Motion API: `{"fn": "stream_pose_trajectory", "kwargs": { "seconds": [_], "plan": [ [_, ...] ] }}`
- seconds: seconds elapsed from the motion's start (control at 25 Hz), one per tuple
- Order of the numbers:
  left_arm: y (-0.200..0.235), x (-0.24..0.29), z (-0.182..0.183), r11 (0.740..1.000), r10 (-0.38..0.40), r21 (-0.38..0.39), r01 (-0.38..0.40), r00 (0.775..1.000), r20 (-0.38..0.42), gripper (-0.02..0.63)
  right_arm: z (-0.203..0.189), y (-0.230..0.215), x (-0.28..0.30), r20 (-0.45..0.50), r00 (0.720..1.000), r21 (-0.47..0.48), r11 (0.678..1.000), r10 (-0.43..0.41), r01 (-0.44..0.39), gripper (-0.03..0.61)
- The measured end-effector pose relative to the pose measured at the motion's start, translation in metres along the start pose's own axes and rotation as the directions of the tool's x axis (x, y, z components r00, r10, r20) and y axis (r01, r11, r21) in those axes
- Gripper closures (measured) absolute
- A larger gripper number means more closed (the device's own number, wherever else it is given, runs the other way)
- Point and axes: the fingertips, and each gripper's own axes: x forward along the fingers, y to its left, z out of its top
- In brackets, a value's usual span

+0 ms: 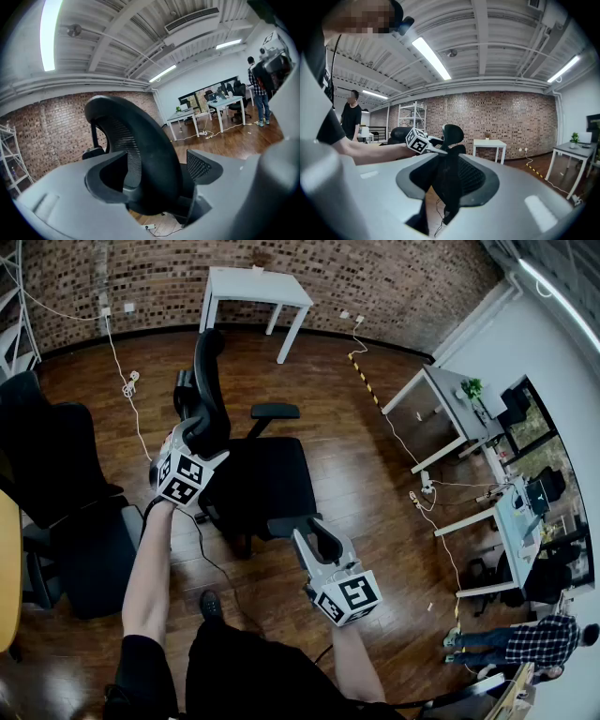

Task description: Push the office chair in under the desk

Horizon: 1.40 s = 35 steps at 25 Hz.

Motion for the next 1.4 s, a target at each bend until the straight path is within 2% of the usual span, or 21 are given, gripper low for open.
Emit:
{"fn": "stream_pose_trajectory", "kwargs": {
  "seconds": [0.12, 0.24, 0.4, 0.56, 0.72, 0.84, 1.08, 1.2, 1.32, 1.4],
  "plan": [
    [0.027, 0.029, -0.009, 0.997, 0.008, 0.078, -0.007, 1.0, -0.004, 0.125, -0.001, -0.018, 0.043, -0.01, 0.999, -0.005, 1.0, -0.031, 0.031, 0.451],
    [0.028, 0.042, -0.016, 0.986, 0.041, 0.165, -0.037, 0.999, -0.019, 0.102, -0.013, -0.037, 0.06, -0.026, 0.998, -0.007, 0.999, -0.053, 0.053, 0.451],
    [0.0, 0.051, -0.017, 0.988, -0.007, 0.154, 0.012, 0.999, -0.032, 0.097, -0.025, -0.06, 0.059, -0.031, 0.997, 0.008, 0.997, -0.077, 0.077, 0.453],
    [-0.048, 0.061, -0.013, 0.987, -0.01, 0.163, 0.015, 0.999, -0.031, 0.055, -0.03, -0.078, 0.048, -0.01, 0.997, 0.02, 0.997, -0.08, 0.08, 0.453],
    [-0.097, 0.04, 0.004, 0.987, 0.026, 0.162, -0.019, 0.999, -0.041, 0.018, -0.016, -0.063, 0.028, 0.014, 0.998, 0.025, 0.998, -0.056, 0.056, 0.453],
    [-0.145, 0.027, 0.02, 0.985, 0.052, 0.168, -0.043, 0.998, -0.047, 0.018, -0.012, -0.06, 0.001, 0.034, 0.998, 0.033, 0.998, -0.046, 0.045, 0.453],
    [-0.249, 0.014, 0.065, 0.979, 0.042, 0.203, -0.029, 0.997, -0.063, 0.018, -0.002, -0.071, -0.059, 0.071, 0.997, 0.057, 0.998, -0.044, 0.04, 0.454],
    [-0.304, 0.019, 0.077, 0.975, 0.013, 0.221, 0.0, 0.998, -0.055, 0.018, -0.009, -0.08, -0.083, 0.084, 0.995, 0.073, 0.996, -0.049, 0.043, 0.454],
    [-0.351, 0.027, 0.098, 0.949, -0.065, 0.305, 0.076, 0.997, -0.048, 0.024, -0.006, -0.1, -0.105, 0.099, 0.993, 0.088, 0.995, -0.059, 0.05, 0.454],
    [-0.379, 0.02, 0.121, 0.931, -0.144, 0.34, 0.133, 0.99, 0.007, 0.114, -0.001, -0.117, -0.118, 0.104, 0.992, 0.099, 0.993, -0.069, 0.058, 0.454]
  ]
}}
